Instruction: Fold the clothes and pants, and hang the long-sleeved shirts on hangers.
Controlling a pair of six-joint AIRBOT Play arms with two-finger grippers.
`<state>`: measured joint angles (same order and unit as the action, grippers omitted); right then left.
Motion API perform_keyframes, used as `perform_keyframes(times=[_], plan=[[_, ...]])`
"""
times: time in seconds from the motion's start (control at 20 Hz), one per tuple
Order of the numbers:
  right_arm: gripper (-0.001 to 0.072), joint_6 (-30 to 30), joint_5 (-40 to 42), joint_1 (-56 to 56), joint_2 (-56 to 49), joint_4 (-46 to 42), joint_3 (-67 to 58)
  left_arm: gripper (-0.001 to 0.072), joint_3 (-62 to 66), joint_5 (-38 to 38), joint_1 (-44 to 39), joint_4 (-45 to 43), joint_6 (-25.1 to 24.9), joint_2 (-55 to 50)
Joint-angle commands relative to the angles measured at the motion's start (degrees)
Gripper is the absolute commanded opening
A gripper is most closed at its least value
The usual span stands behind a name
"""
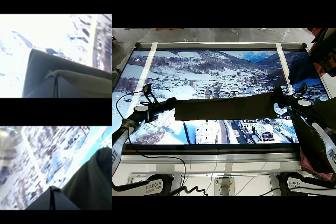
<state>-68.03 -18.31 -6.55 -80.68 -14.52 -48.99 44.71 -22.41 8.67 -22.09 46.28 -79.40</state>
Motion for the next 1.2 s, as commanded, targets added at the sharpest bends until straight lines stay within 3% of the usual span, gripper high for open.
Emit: perform_keyframes(times=[0.0,0.05,0.25,0.45,0.5,0.8,0.95,1.0,1.05,1.15], plan=[[0.0356,0.02,0.96,0.52,-4.04,-2.69,-2.14,0.0315,0.02,1.2,0.02,0.26,0.0,-0.52],[0.072,0.02,0.13,0.52,-4.0,-4.31,-2.16,0.072,0.02,0.07,0.02,0.26,0.0,-0.52],[0.0692,0.15,-8.85,0.39,-3.96,-12.68,-2.84,0.0716,0.07,-1.6,1.44,-0.2,0.02,-0.46],[0.0691,0.11,-18.27,0.57,-3.98,-23.39,-6.84,0.0679,0.24,-9.4,6.93,-3.43,0.26,-1.25],[0.0689,0.11,-20.11,0.74,-3.98,-23.78,-7.82,0.0637,0.48,-10.75,8.07,-5.86,0.26,-2.1],[0.0665,0.02,-24.09,6.84,-4.02,-25.2,-9.64,0.0635,11.26,-30.47,6.99,-8.0,1.05,-13.29],[0.0609,-0.15,-23.54,11.02,-4.02,-25.16,-9.64,0.0633,17.35,-31.69,4.02,-7.98,3.91,-18.4],[0.0605,-0.31,-22.77,12.46,-4.02,-25.14,-9.64,0.0569,18.8,-31.54,3.1,-8.22,3.89,-19.54],[0.0562,-0.33,-22.34,13.9,-4.02,-25.07,-9.64,0.0448,19.93,-31.54,2.27,-8.96,3.87,-20.22],[0.0538,-0.35,-20.52,16.74,-4.02,-25.03,-9.64,0.0019,21.64,-32.28,0.81,-11.21,3.69,-20.2]])
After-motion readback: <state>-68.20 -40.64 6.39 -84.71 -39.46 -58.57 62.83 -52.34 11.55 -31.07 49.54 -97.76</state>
